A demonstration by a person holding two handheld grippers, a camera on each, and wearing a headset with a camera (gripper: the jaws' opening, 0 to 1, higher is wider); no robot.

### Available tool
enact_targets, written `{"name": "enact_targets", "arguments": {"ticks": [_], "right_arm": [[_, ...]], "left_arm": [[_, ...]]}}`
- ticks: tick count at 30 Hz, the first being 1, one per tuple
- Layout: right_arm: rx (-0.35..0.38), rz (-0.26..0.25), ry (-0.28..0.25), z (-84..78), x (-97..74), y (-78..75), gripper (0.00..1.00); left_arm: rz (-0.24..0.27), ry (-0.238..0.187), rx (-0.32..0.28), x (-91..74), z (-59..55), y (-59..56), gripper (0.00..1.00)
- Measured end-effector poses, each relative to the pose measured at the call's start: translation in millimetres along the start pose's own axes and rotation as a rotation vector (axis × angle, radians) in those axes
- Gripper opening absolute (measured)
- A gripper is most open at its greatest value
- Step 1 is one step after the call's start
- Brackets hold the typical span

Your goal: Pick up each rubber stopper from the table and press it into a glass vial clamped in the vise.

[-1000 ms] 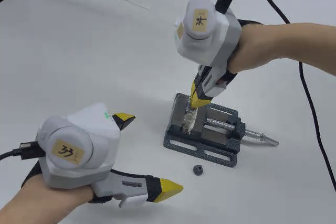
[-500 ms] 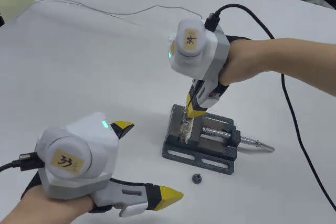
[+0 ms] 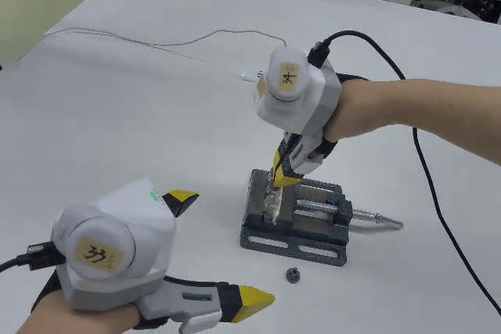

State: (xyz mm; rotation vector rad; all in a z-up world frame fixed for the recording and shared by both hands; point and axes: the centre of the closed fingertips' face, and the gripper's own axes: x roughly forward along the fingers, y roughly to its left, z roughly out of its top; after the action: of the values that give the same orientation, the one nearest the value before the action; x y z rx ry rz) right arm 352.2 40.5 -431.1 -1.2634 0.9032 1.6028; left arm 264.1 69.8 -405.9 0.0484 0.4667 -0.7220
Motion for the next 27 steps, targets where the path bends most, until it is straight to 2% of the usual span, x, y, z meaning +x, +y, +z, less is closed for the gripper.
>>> {"name": "enact_targets", "arguments": {"ticks": [8,12,20,24,27], "right_arm": [[-0.064,-0.017,0.037,-0.2,0.4,-0.4,0.0],[-0.061,-0.021,0.03,-1.0,0.2,-2.5,0.0],[-0.046,-0.061,-0.026,-3.0,-0.8,-4.5,0.0],[-0.035,-0.064,-0.05,-5.3,-4.1,0.0,0.16],[0.018,-0.073,-0.129,0.9,-8.6,2.6,0.2]], "left_arm": [[0.007,0.007,0.002,-4.3,-2.7,-0.8,0.95],[0.013,0.006,0.004,-5.6,-1.9,-0.1,0.95],[0.015,0.007,0.011,-7.1,-0.6,0.1,0.95],[0.012,0.007,0.014,-6.6,0.0,-0.9,0.95],[0.009,0.006,0.015,-5.9,0.7,-1.6,0.95]]}}
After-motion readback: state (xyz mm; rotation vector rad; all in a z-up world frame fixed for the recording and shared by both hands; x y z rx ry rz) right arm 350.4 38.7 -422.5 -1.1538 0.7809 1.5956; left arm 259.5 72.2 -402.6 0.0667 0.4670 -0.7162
